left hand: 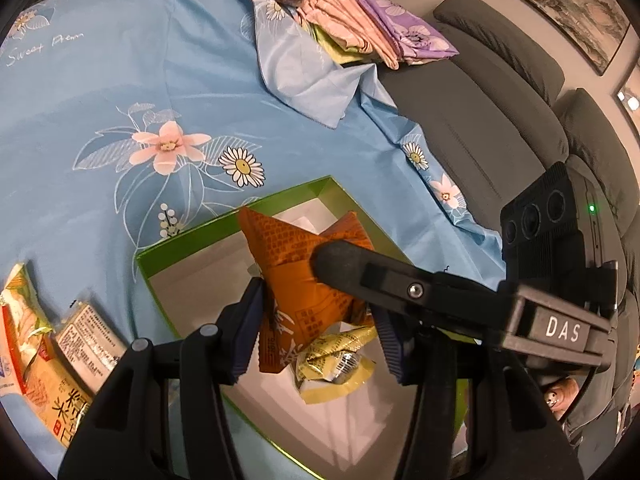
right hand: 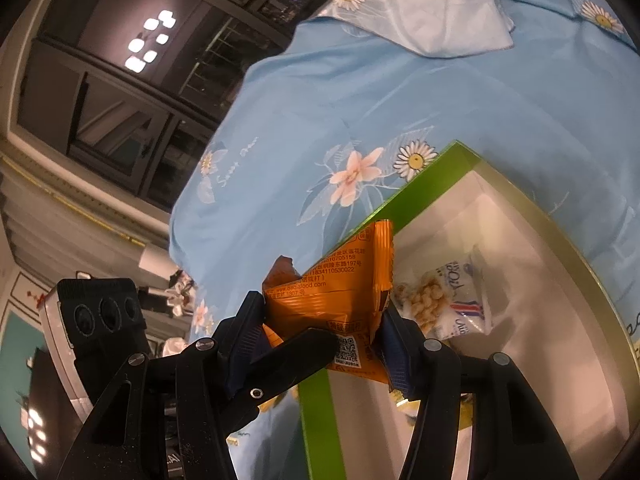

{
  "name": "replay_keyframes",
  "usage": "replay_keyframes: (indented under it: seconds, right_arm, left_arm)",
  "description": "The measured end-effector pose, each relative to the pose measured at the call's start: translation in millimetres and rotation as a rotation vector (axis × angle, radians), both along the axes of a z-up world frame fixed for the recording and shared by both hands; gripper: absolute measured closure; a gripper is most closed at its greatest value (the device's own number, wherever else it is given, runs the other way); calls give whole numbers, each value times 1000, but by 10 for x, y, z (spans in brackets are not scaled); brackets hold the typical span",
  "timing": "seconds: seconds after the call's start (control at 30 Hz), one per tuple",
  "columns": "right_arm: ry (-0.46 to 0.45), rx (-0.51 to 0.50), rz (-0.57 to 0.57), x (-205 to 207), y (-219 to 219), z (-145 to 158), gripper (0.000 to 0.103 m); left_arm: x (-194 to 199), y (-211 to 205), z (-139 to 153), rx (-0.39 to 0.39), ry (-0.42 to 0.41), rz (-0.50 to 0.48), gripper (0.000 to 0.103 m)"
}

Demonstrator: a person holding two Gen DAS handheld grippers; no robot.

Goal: Organize snacks
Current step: 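Carry the orange packet with the left gripper over the green box, then lower the orange packet into the box and open the left gripper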

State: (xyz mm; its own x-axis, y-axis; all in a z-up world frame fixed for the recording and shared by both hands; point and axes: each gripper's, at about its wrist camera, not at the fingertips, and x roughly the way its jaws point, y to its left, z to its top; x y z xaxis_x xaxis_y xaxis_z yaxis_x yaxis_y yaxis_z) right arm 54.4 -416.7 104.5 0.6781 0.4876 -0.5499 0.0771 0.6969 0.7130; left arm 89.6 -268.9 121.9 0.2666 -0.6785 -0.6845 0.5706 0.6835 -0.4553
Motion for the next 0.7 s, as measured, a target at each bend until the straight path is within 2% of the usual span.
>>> replay_keyframes:
  seconds: [0.4,0.7]
  right_arm:
    - [82,82,-39,92,-171,-287,45]
    - [101,99,-55,104,-203,-339,45]
  left_arm:
    - [131,-181,-230,68,48,4,50]
    - [176,-217,-275,76,68,6,50]
